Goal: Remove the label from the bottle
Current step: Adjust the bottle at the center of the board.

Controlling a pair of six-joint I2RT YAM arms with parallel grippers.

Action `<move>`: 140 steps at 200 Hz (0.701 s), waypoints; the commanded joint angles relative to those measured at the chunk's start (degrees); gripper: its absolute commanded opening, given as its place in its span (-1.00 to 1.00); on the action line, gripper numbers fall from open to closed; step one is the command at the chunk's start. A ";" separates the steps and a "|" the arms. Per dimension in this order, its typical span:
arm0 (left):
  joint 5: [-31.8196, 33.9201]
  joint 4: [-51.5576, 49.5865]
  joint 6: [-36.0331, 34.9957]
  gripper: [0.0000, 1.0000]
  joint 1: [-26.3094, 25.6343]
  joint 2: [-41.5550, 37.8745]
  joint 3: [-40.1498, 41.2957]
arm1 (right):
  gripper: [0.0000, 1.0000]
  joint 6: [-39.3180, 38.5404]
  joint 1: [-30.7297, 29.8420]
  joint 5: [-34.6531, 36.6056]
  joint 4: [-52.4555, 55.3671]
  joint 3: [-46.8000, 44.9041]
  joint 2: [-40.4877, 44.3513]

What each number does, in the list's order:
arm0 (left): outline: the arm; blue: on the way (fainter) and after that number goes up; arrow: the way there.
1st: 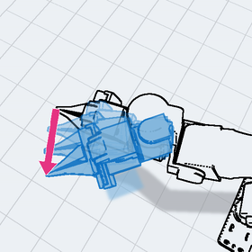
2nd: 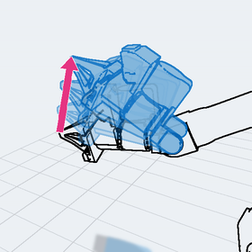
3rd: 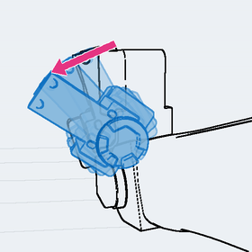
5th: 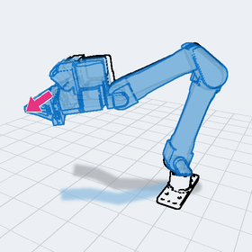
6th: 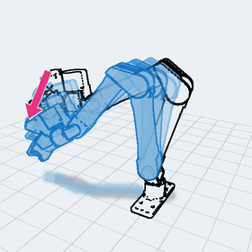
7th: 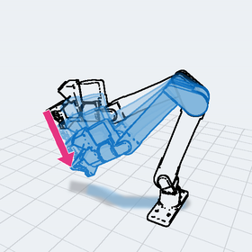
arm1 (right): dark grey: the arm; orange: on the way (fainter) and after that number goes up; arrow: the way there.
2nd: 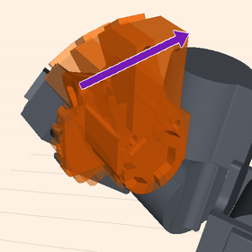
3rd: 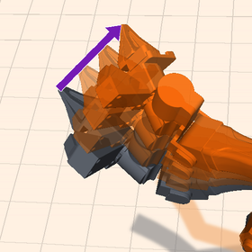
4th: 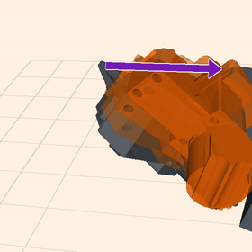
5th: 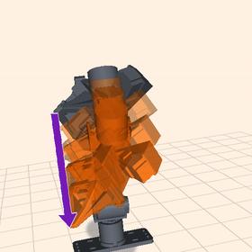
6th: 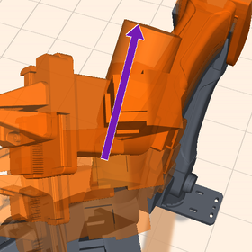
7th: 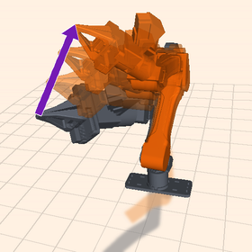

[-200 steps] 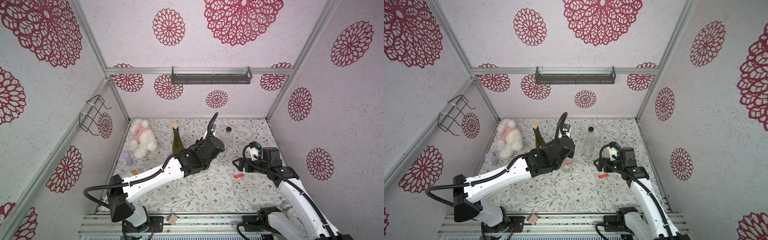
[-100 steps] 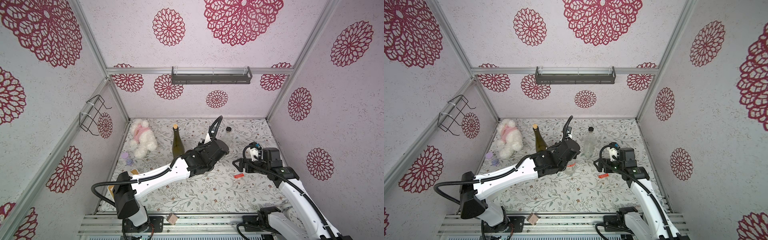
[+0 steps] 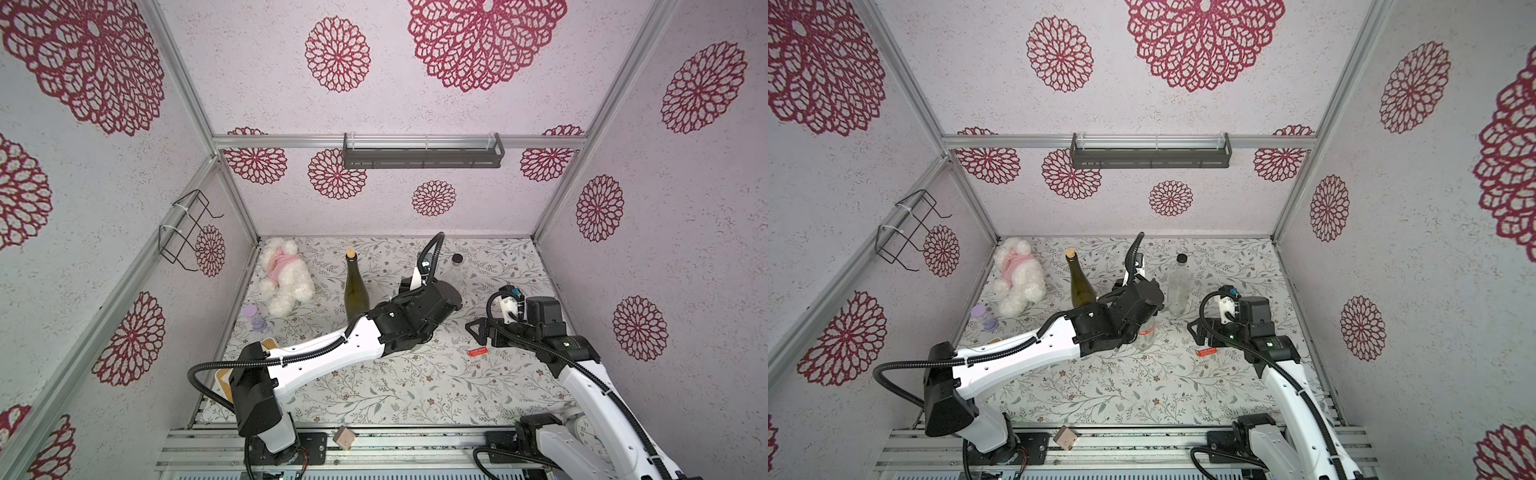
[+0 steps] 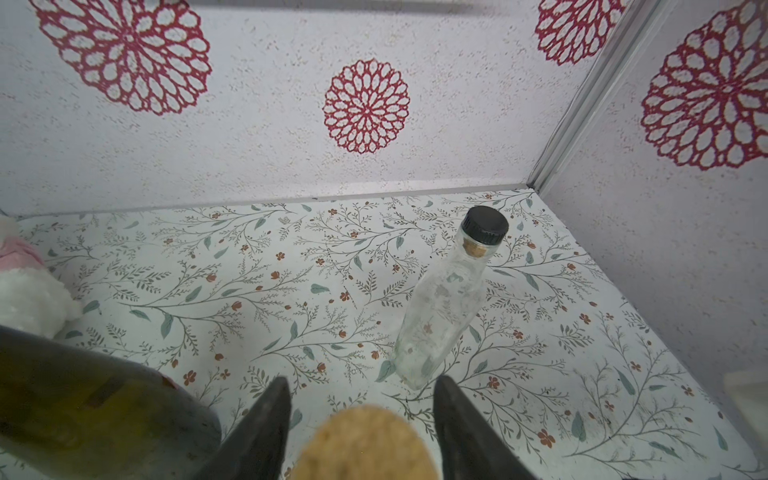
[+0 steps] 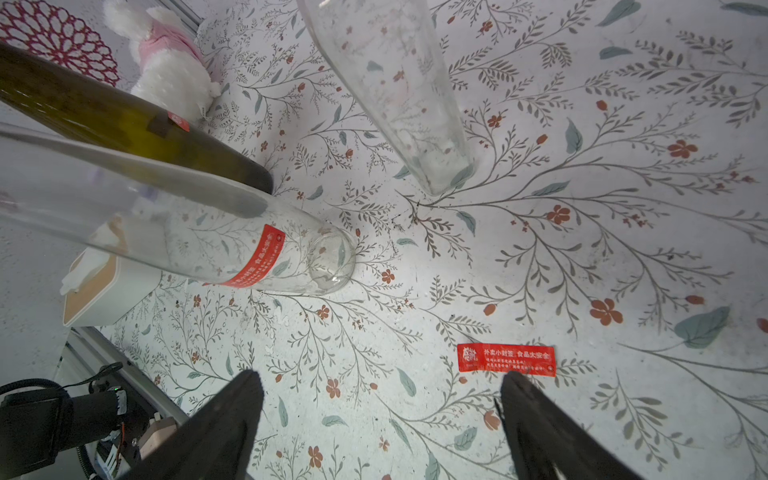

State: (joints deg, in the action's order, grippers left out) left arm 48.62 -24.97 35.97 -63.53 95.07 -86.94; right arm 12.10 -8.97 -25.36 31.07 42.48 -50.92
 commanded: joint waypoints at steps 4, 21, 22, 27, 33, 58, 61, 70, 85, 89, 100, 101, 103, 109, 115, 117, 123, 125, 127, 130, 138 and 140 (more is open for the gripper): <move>0.75 1.67 0.30 0.54 -0.77 -1.88 0.23 | 0.89 0.68 0.27 0.04 -0.31 -0.03 0.65; -1.52 2.36 -2.30 0.81 -0.72 -3.30 0.92 | 0.97 1.00 0.32 1.37 -0.29 -0.23 0.92; -1.69 2.46 -2.56 0.83 -0.72 -3.39 0.95 | 0.97 0.95 0.29 1.50 -0.30 -0.22 1.00; -2.85 2.90 -3.77 0.90 -0.63 -4.04 1.33 | 0.97 0.81 0.27 1.83 -0.31 -0.20 1.22; -4.50 3.39 -5.23 0.96 -0.64 -4.84 1.83 | 0.97 0.69 0.32 2.54 -0.39 -0.20 1.54; -13.41 4.64 -11.92 0.94 0.30 -9.28 5.11 | 0.97 0.38 0.29 4.29 -1.07 -0.29 3.09; -14.67 4.82 -12.57 0.94 0.53 -9.90 5.68 | 0.97 0.20 0.30 4.27 -1.02 -0.25 3.10; -17.81 4.92 -14.08 0.94 1.19 -11.72 6.96 | 0.97 -0.12 0.27 4.24 -1.00 -0.16 3.03; -26.01 5.30 -16.85 0.94 3.08 -14.65 9.25 | 0.97 -0.32 0.27 3.88 -1.73 -0.45 3.01; -28.27 5.33 -17.78 0.94 3.48 -15.38 9.75 | 0.97 -0.32 0.27 3.73 -2.00 -0.54 3.13; -35.89 4.96 -20.79 0.94 4.83 -16.92 10.53 | 0.97 -0.58 0.27 2.62 -2.86 -0.94 3.31; -36.50 4.81 -21.00 0.94 5.04 -17.02 10.59 | 0.97 -0.63 0.27 2.52 -2.95 -0.97 3.34; -37.50 4.57 -21.50 0.94 5.29 -17.26 10.68 | 0.97 -0.59 0.27 2.34 -3.19 -1.03 3.36; -39.95 3.94 -22.73 0.94 5.64 -17.88 10.97 | 0.97 -0.38 0.28 2.33 -3.73 -1.32 3.61; -43.02 3.49 -24.14 0.94 6.09 -18.50 11.36 | 0.97 -0.01 0.27 2.17 -4.33 -1.67 3.94; -44.25 3.34 -24.59 0.94 6.47 -18.73 11.48 | 0.97 0.02 0.27 2.12 -4.57 -1.82 4.04; -46.68 3.05 -25.52 0.94 7.10 -19.28 11.95 | 0.97 0.11 0.27 1.74 -5.10 -2.03 4.23; -47.28 2.97 -25.68 0.94 7.39 -19.50 12.14 | 0.97 0.23 0.27 1.70 -5.20 -2.11 4.24; -47.93 2.99 -25.86 0.94 7.70 -19.66 12.36 | 0.97 0.32 0.27 1.70 -5.22 -2.17 4.25; -49.16 3.12 -26.07 0.94 8.29 -19.99 12.74 | 0.97 0.56 0.27 1.64 -5.31 -2.22 4.25; -52.91 3.66 -26.61 0.94 9.87 -20.68 13.65 | 0.96 0.82 0.33 1.67 -5.23 -2.24 4.01; -53.78 3.84 -26.71 0.94 10.26 -20.88 13.99 | 0.96 0.75 0.29 1.64 -5.16 -2.27 3.95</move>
State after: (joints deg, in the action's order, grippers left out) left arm 10.48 -21.67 14.83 -56.47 76.25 -75.37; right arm 12.56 -8.93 -22.79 28.32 40.38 -47.79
